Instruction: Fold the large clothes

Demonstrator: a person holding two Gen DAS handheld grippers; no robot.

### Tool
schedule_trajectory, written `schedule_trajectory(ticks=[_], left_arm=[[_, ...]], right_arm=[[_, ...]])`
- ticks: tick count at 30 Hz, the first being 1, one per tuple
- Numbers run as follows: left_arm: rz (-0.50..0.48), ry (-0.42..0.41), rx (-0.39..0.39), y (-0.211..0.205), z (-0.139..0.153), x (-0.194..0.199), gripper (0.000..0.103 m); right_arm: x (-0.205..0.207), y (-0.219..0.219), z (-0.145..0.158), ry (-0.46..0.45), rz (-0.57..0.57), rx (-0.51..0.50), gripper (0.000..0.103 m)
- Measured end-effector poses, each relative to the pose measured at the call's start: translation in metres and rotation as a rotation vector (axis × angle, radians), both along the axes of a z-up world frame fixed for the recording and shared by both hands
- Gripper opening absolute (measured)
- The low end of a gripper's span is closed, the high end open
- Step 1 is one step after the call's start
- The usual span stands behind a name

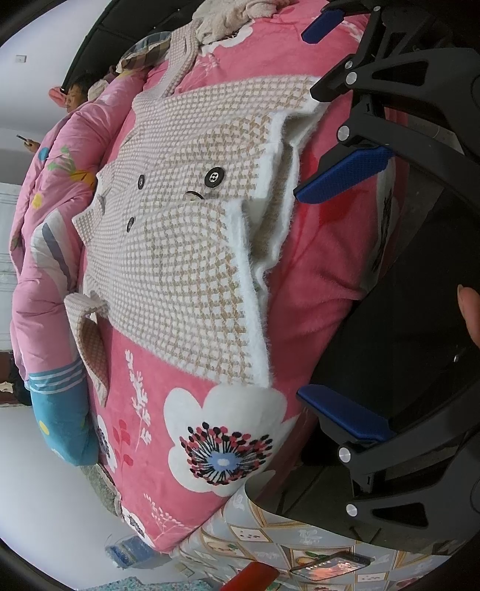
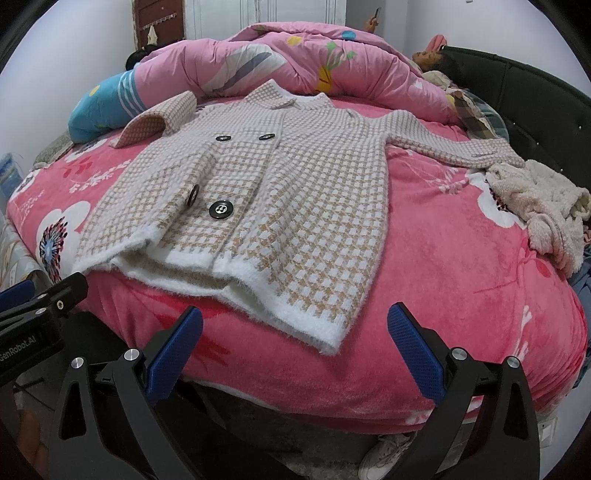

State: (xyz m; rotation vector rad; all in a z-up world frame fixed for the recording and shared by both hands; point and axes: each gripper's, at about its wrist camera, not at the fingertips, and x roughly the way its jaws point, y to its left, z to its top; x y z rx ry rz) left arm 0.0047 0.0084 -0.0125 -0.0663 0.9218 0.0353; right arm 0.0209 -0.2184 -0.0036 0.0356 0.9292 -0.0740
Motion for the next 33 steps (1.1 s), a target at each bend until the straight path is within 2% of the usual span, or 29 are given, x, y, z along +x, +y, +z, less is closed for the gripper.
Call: schedule_trajectory(ticks=[33], left_arm=[[0.003, -0.026, 0.012, -0.0015, 0.0076, 0.0003, 0.095]], right_arm=[[0.0043, 0.0012, 0.0060, -0.027, 0.004, -0.014, 0.098]])
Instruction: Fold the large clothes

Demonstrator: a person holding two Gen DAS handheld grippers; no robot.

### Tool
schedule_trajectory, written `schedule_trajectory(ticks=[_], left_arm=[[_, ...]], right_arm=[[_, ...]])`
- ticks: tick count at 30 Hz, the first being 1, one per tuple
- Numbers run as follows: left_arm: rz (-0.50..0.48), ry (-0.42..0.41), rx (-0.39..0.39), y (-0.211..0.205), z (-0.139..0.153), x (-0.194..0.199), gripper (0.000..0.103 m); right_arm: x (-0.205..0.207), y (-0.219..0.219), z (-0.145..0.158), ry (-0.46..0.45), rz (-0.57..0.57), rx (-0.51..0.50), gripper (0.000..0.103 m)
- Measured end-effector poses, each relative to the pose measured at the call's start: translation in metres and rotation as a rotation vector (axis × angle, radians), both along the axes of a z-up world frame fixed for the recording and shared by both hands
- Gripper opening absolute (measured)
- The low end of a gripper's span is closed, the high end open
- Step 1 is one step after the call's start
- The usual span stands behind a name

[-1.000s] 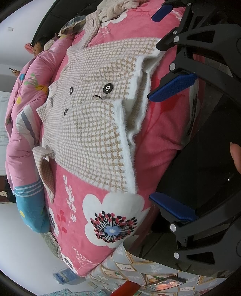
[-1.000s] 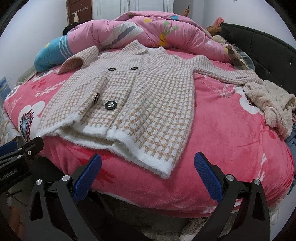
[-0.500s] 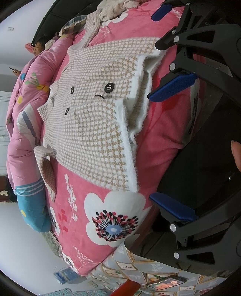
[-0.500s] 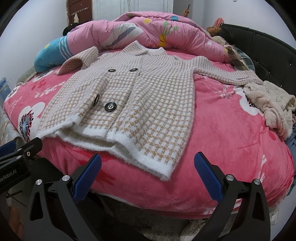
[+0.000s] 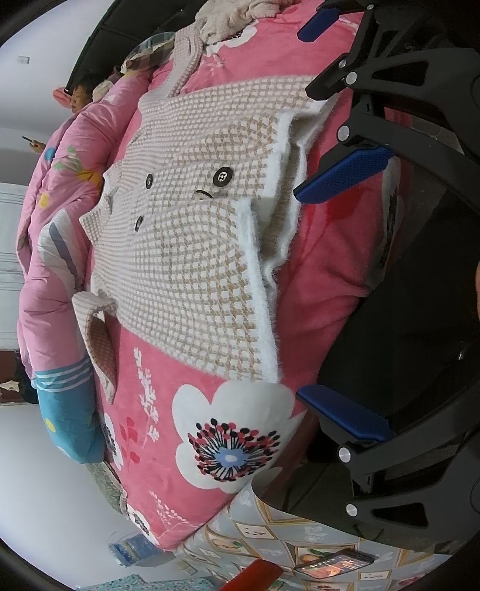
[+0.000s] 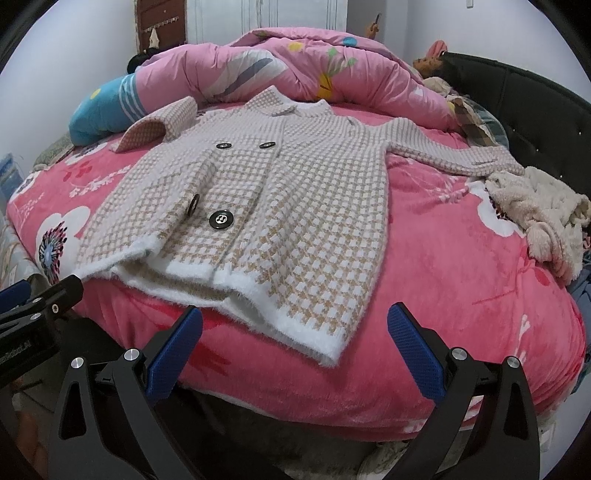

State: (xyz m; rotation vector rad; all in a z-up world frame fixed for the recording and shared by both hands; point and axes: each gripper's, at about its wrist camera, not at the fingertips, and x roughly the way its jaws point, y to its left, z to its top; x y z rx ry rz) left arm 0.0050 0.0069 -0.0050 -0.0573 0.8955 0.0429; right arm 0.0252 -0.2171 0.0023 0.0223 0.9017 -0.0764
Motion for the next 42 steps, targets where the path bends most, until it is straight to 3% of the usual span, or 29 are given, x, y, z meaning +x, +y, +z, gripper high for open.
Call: schedule_trajectory(ticks=[27, 32, 34, 38, 42], left_arm=[[-0.013, 0.038, -0.010, -0.002, -0.008, 0.028, 0.095], [0.029, 0.000, 0.026, 0.014, -0.011, 0.037, 0.095], [0.028, -0.032, 0.002, 0.029, -0.012, 0.040, 0.095], [0.033, -0.125, -0.150, 0.070, -0.013, 0.046, 0.095], [0.070, -0.051, -0.196, 0.098, -0.022, 0.071, 0.095]], right_arm=[[0.034, -0.002, -0.005, 0.015, 0.002, 0.035, 0.098], [0.051, -0.031, -0.004, 0.019, -0.016, 0.087, 0.098], [0.058, -0.047, -0.004, 0.022, -0.033, 0.105, 0.098], [0.072, -0.086, -0.013, 0.071, -0.040, 0.189, 0.098], [0.084, -0.112, -0.033, 0.171, 0.002, 0.361, 0.098]])
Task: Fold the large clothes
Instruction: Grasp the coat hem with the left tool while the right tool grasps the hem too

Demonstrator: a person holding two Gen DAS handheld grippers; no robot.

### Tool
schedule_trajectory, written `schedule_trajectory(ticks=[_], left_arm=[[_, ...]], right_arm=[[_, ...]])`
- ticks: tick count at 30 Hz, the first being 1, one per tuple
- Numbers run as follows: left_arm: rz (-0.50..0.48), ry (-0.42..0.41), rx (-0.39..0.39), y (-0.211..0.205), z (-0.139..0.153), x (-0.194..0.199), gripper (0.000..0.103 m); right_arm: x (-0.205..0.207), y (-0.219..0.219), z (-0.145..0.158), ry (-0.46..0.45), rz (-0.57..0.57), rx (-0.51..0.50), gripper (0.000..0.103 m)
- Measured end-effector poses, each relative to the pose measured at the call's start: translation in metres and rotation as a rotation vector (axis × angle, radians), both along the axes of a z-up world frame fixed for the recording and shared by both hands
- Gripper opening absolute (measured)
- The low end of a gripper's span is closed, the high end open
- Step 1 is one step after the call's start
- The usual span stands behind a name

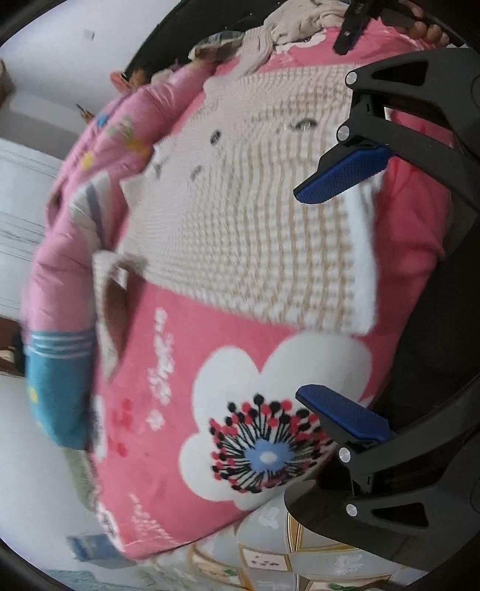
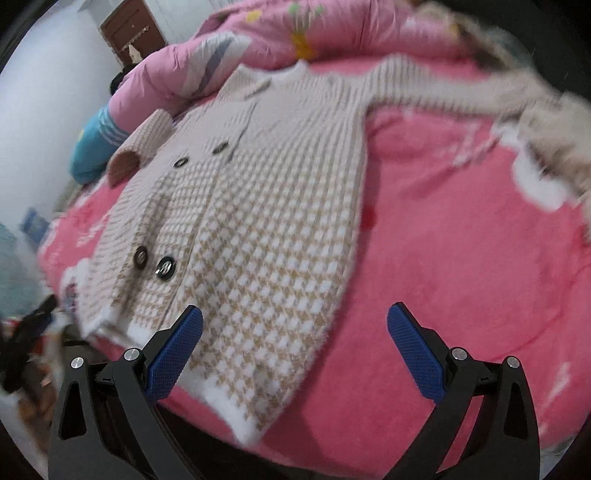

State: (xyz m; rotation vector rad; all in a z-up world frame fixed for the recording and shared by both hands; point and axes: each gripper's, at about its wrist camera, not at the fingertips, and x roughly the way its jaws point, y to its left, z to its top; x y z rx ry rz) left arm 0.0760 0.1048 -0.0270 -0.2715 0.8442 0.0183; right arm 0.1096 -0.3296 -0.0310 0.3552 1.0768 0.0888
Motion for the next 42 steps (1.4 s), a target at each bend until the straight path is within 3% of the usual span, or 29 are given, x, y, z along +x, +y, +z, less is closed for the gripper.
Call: schedule_trajectory(ticks=[5, 9, 10, 12, 17, 21, 24, 27, 29, 31, 33, 37, 42], left_arm=[[-0.017, 0.035, -0.072, 0.012, -0.020, 0.023, 0.095], [-0.040, 0.037, -0.079, 0.007, -0.032, 0.034, 0.092], [-0.044, 0.035, -0.074, 0.006, -0.034, 0.037, 0.077], [-0.057, 0.066, -0.092, 0.003, -0.042, 0.049, 0.060], [-0.044, 0.087, -0.107, 0.006, -0.056, 0.074, 0.045], [-0.064, 0.108, -0.142, 0.011, -0.052, 0.071, 0.037], [-0.066, 0.120, -0.178, 0.017, -0.057, 0.065, 0.036], [-0.027, 0.134, -0.200, 0.018, -0.062, 0.071, 0.036], [-0.001, 0.131, -0.181, 0.015, -0.062, 0.079, 0.036], [0.018, 0.126, -0.120, 0.009, -0.058, 0.083, 0.025], [0.012, 0.120, -0.067, 0.003, -0.044, 0.079, 0.009], [-0.024, 0.015, 0.047, -0.012, 0.007, 0.049, 0.008], [-0.092, -0.038, 0.085, -0.041, 0.049, 0.003, 0.007]], right_arm=[[0.003, -0.015, -0.029, 0.105, 0.048, 0.208, 0.097], [0.009, -0.017, -0.036, 0.102, 0.068, 0.269, 0.085], [0.012, -0.018, -0.038, 0.102, 0.065, 0.276, 0.083], [0.023, -0.018, -0.043, 0.097, 0.066, 0.288, 0.076], [0.052, -0.023, -0.056, 0.071, 0.039, 0.374, 0.071], [0.041, -0.030, -0.054, 0.098, 0.076, 0.414, 0.057], [0.017, -0.034, -0.059, 0.145, 0.083, 0.493, 0.043], [0.016, -0.032, -0.061, 0.125, 0.076, 0.466, 0.031], [0.027, -0.028, -0.065, 0.105, 0.075, 0.457, 0.019], [0.038, -0.026, -0.065, 0.106, 0.085, 0.439, 0.013], [0.043, -0.026, -0.053, 0.081, 0.109, 0.423, 0.010], [0.032, -0.046, 0.015, -0.094, 0.174, 0.412, 0.008], [0.013, -0.082, 0.066, -0.206, 0.190, 0.424, 0.008]])
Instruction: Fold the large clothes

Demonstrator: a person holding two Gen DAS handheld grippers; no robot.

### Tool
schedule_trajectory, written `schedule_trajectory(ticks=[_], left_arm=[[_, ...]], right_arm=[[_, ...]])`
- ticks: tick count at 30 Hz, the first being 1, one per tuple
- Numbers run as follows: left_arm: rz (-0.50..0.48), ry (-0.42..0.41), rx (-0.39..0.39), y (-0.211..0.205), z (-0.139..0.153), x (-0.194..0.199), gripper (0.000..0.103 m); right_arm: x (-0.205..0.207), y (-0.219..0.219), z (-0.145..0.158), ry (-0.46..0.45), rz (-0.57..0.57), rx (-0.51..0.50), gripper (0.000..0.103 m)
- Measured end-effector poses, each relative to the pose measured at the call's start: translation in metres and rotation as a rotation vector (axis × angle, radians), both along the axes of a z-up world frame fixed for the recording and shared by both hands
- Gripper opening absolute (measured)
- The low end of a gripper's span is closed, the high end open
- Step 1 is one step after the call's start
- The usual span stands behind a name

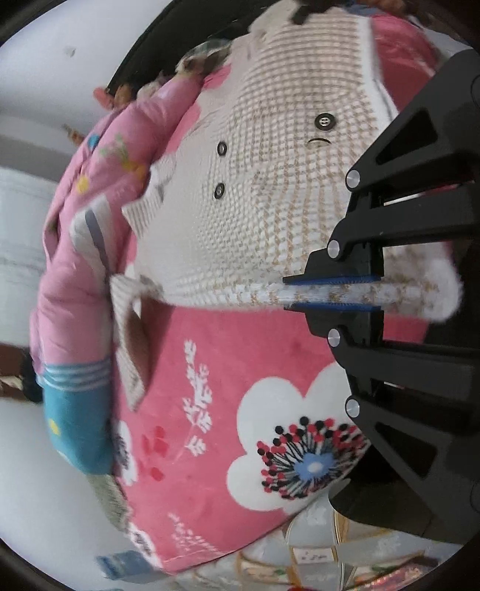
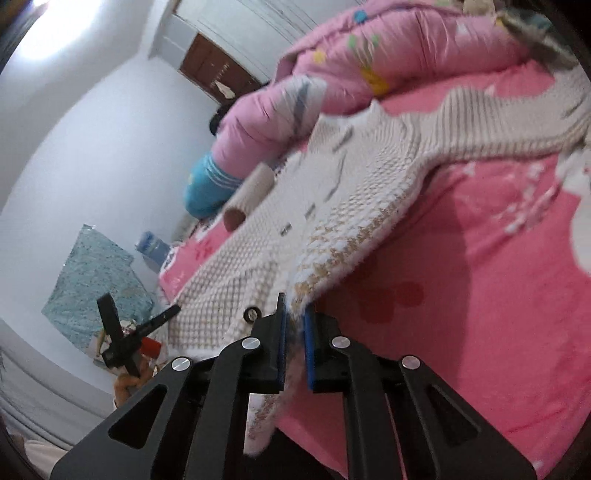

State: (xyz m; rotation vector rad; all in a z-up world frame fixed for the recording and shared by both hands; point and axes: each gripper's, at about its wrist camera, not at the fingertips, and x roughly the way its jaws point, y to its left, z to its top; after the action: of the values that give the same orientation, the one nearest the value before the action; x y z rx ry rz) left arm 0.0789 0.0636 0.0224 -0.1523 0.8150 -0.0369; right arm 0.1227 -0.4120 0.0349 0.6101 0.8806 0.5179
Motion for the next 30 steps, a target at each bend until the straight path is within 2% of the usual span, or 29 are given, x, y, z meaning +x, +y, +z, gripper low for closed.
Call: schedule_trajectory(ticks=[3, 6, 8, 10, 13, 14, 16, 17, 18, 19, 20, 22, 24, 27, 30], left_arm=[[-0.029, -0.002, 0.005, -0.014, 0.010, -0.034, 0.007], [-0.039, 0.025, 0.013, -0.024, 0.008, -0.069, 0.007], [-0.041, 0.051, 0.012, -0.026, 0.001, -0.085, 0.007], [-0.032, 0.101, 0.029, -0.028, -0.019, -0.091, 0.007], [-0.008, 0.199, 0.053, -0.026, -0.060, -0.083, 0.011], [0.000, 0.211, 0.072, -0.024, -0.067, -0.081, 0.013], [0.027, 0.226, 0.098, -0.017, -0.075, -0.080, 0.013], [0.032, 0.220, 0.091, -0.011, -0.073, -0.082, 0.014], [0.040, 0.201, 0.087, -0.006, -0.069, -0.084, 0.019], [0.049, 0.182, 0.091, -0.002, -0.065, -0.086, 0.027], [0.062, 0.157, 0.099, 0.002, -0.060, -0.088, 0.031], [0.085, 0.114, 0.116, 0.009, -0.051, -0.090, 0.037], [0.099, 0.085, 0.116, 0.013, -0.044, -0.089, 0.044], [0.117, 0.055, 0.090, 0.015, -0.038, -0.077, 0.055], [0.120, 0.049, 0.056, 0.015, -0.037, -0.061, 0.062]], right_arm=[[-0.018, -0.015, 0.007, -0.013, -0.001, 0.004, 0.008], [-0.052, -0.031, 0.010, 0.000, -0.008, -0.019, 0.008], [-0.075, -0.042, 0.005, 0.016, -0.028, -0.038, 0.005], [-0.094, -0.054, 0.001, 0.024, -0.063, -0.050, 0.005], [-0.107, -0.066, -0.021, 0.117, -0.131, -0.203, 0.005], [-0.106, -0.067, -0.031, 0.163, -0.154, -0.256, 0.005], [-0.101, -0.061, -0.034, 0.192, -0.158, -0.312, 0.006], [-0.097, -0.056, -0.031, 0.192, -0.158, -0.348, 0.012], [-0.094, -0.049, -0.027, 0.179, -0.156, -0.385, 0.034], [-0.091, -0.045, -0.024, 0.166, -0.153, -0.412, 0.050], [-0.084, -0.035, -0.017, 0.133, -0.157, -0.460, 0.075], [-0.078, -0.018, -0.004, 0.054, -0.147, -0.528, 0.078], [-0.066, 0.008, 0.007, 0.005, -0.085, -0.571, 0.081], [-0.035, 0.060, 0.017, -0.102, 0.004, -0.658, 0.097], [-0.009, 0.111, 0.024, -0.193, 0.091, -0.729, 0.097]])
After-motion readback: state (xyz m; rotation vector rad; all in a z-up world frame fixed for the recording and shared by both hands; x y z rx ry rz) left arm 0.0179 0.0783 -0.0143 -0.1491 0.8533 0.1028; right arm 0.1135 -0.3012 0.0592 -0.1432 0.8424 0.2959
